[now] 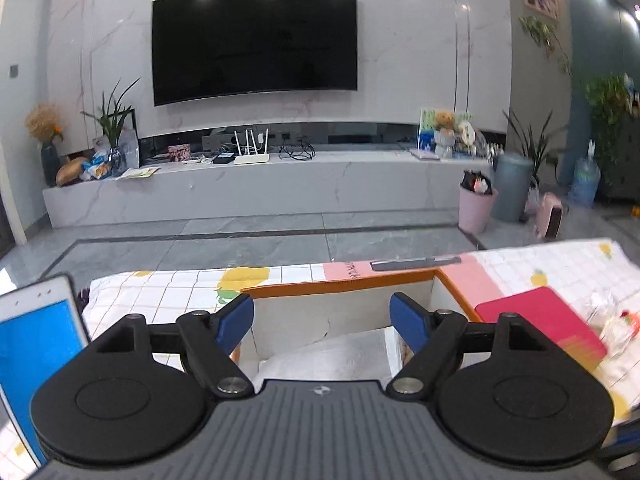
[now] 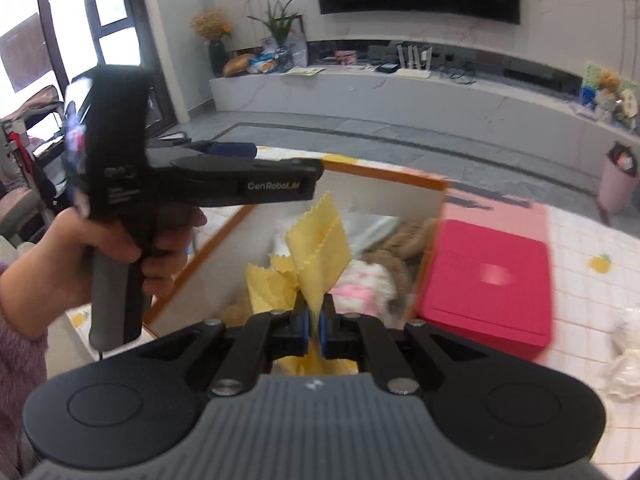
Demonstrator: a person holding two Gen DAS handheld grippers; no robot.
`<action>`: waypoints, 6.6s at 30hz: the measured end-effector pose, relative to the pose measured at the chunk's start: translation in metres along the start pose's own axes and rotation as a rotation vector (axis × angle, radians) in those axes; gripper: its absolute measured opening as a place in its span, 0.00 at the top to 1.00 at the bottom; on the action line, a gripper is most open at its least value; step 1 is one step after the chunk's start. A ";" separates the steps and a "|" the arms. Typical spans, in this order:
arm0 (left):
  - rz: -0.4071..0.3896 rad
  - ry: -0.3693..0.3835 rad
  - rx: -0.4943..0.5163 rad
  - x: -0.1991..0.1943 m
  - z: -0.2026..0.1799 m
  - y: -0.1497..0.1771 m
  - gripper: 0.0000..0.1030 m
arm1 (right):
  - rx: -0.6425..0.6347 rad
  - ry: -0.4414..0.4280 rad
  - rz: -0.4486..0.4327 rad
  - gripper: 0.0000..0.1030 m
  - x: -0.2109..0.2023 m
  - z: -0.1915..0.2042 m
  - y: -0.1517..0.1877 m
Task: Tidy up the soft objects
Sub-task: 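Lower the yellow cloth into the orange box and open the right gripper, then move both tools back toward the orange ball and plastic bundle, then grasp the orange knitted ball with the right gripper, then grasp the plastic-wrapped bundle with the left gripper while the right holds the ball, then carry the bundle and ball toward the orange box with both grippers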
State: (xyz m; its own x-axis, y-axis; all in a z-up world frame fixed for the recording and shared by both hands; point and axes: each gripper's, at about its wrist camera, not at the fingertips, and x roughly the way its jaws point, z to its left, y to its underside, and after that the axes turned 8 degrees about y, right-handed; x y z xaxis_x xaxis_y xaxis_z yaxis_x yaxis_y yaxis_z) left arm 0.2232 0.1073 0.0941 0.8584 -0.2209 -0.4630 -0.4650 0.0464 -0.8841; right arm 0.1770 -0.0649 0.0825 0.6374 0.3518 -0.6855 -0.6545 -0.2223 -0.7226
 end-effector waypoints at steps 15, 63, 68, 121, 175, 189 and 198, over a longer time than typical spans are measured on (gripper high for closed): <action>0.105 0.090 -0.041 0.005 0.032 0.031 0.12 | -0.039 0.015 0.168 0.98 0.091 0.063 0.017; 0.112 0.288 0.218 -0.046 -0.239 0.081 0.12 | 0.258 0.477 -0.012 0.03 -0.137 -0.202 0.143; 0.157 0.315 0.235 -0.014 -0.271 0.095 0.12 | 0.345 0.573 0.011 0.03 -0.105 -0.267 0.153; 0.256 0.404 0.021 -0.003 -0.227 0.132 0.12 | 0.151 0.461 0.176 0.48 -0.026 -0.283 0.189; 0.420 0.199 0.037 0.259 -0.392 0.050 0.12 | 0.155 0.401 0.253 0.56 0.006 -0.385 0.145; 0.453 0.183 0.074 0.254 -0.390 0.062 0.54 | 0.160 0.414 0.231 0.56 0.008 -0.384 0.143; 0.448 0.213 0.124 0.209 -0.369 0.085 0.54 | 0.162 0.451 0.237 0.56 0.009 -0.376 0.144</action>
State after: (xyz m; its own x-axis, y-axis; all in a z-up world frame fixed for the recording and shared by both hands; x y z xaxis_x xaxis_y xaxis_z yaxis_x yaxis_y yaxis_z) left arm 0.2827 -0.2947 -0.0544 0.5111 -0.3460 -0.7868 -0.7370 0.2946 -0.6083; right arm 0.2412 -0.4353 -0.0604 0.5522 -0.1245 -0.8244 -0.8337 -0.0924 -0.5445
